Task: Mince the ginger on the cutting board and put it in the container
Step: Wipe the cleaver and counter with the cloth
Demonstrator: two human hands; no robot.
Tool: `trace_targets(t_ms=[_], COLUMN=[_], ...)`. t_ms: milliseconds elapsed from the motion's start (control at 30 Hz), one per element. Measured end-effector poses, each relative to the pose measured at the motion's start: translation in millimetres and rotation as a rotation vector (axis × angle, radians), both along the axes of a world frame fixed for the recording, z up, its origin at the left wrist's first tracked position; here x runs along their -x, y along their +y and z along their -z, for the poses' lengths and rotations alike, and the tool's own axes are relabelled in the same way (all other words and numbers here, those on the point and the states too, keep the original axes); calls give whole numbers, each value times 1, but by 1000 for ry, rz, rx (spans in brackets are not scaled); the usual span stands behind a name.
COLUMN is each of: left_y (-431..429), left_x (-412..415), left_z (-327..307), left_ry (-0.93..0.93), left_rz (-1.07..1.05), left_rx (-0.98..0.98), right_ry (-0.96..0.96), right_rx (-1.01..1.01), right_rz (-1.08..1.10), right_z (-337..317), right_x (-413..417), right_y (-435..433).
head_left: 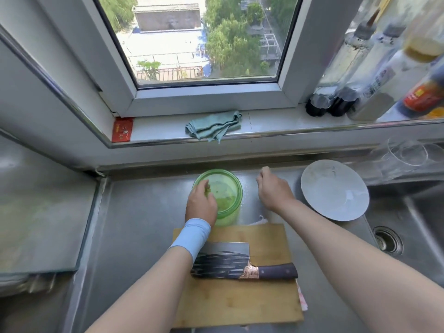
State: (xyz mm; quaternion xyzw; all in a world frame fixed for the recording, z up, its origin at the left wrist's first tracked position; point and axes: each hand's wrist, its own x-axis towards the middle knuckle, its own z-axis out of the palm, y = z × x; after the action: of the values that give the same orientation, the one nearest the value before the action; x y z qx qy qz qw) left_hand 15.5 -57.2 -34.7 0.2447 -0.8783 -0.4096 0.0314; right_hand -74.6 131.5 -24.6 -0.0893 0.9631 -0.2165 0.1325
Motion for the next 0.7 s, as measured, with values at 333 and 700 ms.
trace_targets(t_ms=[333,700], left_y=[-63,-106], left_x=[17,80], left_z=[0,41], left_ry=[-178,-329], left_rz=[-125,-387], left_rx=[-201,-54], right_ry=[33,221], right_rx=[140,132], right_rz=[-188,-227], right_z=[-9,15], right_x=[8,37], right_y=[-99,-126])
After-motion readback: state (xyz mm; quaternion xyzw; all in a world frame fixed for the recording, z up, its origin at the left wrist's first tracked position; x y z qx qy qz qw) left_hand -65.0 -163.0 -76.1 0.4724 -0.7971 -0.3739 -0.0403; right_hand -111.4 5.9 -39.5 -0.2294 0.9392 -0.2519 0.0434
